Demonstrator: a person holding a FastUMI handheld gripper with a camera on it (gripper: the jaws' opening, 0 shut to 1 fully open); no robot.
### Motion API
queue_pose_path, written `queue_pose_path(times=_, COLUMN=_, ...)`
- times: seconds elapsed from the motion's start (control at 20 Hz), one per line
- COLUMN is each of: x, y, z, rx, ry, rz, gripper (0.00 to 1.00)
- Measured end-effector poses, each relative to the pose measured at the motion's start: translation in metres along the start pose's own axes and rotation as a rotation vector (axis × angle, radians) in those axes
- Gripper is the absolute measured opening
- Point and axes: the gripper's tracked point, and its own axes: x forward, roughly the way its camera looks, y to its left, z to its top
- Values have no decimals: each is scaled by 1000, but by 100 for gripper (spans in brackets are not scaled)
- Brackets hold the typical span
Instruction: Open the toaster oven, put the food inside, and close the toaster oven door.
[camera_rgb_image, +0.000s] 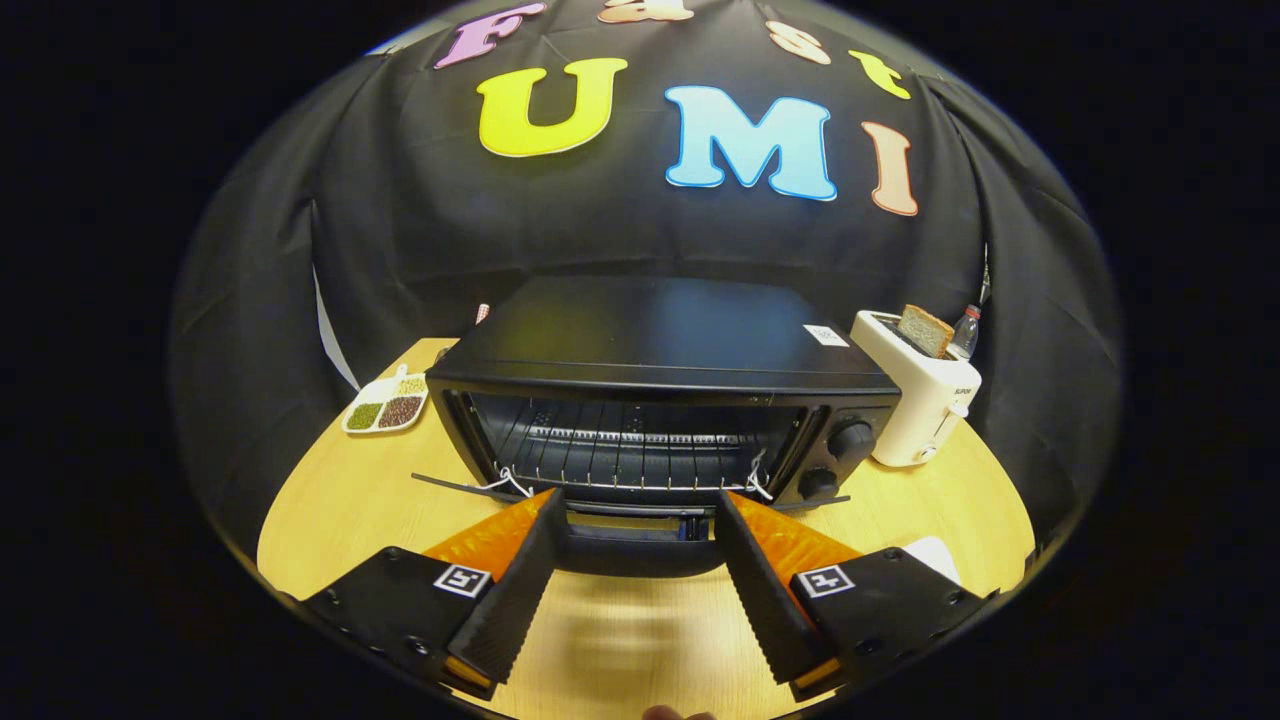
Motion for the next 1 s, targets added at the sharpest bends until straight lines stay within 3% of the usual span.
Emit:
queue_pose_path(times=0.4, x=-11, y=1, z=-48, rx=-26, ry=146, rz=10, gripper=95)
queue_pose_path(times=0.65, x=5, y=-2, z=-108, rx=-20, ry=377, rz=78, gripper=99)
queue_pose_path(times=1.0, x=-28, y=-38, z=-101, rx=-57, ry=346, rz=101, gripper=98)
